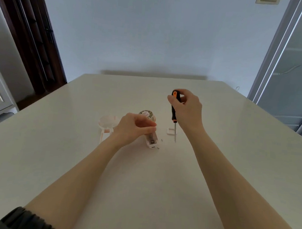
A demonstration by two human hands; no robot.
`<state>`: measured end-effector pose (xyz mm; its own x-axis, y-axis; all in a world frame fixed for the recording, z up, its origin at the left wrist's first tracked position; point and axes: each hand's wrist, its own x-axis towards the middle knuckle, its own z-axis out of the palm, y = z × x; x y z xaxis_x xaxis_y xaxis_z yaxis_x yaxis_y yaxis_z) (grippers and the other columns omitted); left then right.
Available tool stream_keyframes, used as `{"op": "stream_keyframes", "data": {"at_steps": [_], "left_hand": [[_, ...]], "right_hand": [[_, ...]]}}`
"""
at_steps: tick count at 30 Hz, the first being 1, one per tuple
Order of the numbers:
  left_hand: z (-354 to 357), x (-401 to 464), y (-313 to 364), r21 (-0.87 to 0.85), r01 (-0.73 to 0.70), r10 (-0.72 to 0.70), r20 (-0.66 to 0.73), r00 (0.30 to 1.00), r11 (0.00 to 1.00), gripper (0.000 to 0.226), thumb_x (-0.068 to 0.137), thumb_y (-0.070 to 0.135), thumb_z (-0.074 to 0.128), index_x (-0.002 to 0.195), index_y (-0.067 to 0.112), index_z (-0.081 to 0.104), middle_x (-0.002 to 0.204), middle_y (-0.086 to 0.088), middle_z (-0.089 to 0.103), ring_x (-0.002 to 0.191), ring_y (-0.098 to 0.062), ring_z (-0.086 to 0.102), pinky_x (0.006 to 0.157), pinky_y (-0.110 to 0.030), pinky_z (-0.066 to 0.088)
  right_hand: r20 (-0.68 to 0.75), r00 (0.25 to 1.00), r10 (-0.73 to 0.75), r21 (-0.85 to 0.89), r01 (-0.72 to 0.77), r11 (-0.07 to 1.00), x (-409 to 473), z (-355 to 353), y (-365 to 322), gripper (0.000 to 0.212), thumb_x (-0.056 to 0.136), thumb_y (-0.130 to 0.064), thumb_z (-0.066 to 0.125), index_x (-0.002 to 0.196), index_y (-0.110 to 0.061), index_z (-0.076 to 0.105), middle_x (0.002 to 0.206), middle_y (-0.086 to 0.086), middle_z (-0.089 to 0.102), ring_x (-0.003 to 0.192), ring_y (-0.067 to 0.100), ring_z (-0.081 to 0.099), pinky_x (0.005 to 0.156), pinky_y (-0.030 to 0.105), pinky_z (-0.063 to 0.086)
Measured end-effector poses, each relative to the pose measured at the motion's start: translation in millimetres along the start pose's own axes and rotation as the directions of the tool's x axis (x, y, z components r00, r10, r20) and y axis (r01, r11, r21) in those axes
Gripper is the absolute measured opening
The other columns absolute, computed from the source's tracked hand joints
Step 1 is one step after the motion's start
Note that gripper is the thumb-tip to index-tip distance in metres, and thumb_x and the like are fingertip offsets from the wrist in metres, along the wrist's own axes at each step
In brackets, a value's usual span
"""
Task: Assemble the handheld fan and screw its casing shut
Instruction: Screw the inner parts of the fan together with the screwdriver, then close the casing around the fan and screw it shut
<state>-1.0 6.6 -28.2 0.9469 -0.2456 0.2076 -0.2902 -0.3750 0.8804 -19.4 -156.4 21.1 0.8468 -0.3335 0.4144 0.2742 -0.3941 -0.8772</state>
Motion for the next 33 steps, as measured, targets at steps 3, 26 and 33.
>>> {"op": "stream_keyframes", "data": {"at_steps": [3,26,33], "left_hand": [[2,1,1,-0.021,-0.024,0.024,-0.005,1.000,0.999,0.015,0.077,0.011,0.075,0.082,0.025,0.075,0.086,0.006,0.074,0.088,-0.006,0.070,0.092,-0.028,0.052],[4,9,-16,0.537,-0.060,0.076,-0.008,0.997,0.842,0.042,0.098,0.041,0.040,0.140,0.044,0.035,0.157,0.009,0.017,0.141,-0.023,0.011,0.111,-0.041,0.022],[3,28,-9,0.475,-0.100,0.122,-0.017,0.992,0.875,0.041,0.096,0.037,0.046,0.137,0.033,0.046,0.143,-0.005,0.041,0.137,-0.023,0.022,0.101,-0.023,0.015]], "right_hand": [[0.108,0.990,0.094,-0.163,-0.075,0.984,0,-2,13,0.024,0.087,-0.017,0.061,0.110,-0.011,0.065,0.089,0.003,0.061,0.061,0.010,0.054,0.050,0.012,0.044],[0.105,0.956,0.274,-0.752,-0.104,0.651,-11,-1,49,0.023,0.092,-0.009,0.047,0.113,-0.001,0.051,0.125,0.017,0.042,0.110,0.034,0.049,0.073,0.032,0.035],[0.178,0.977,0.117,-0.502,-0.012,0.865,-9,17,36,0.019,0.087,-0.018,0.056,0.099,-0.007,0.066,0.106,0.009,0.062,0.092,0.026,0.060,0.073,0.029,0.044]]}}
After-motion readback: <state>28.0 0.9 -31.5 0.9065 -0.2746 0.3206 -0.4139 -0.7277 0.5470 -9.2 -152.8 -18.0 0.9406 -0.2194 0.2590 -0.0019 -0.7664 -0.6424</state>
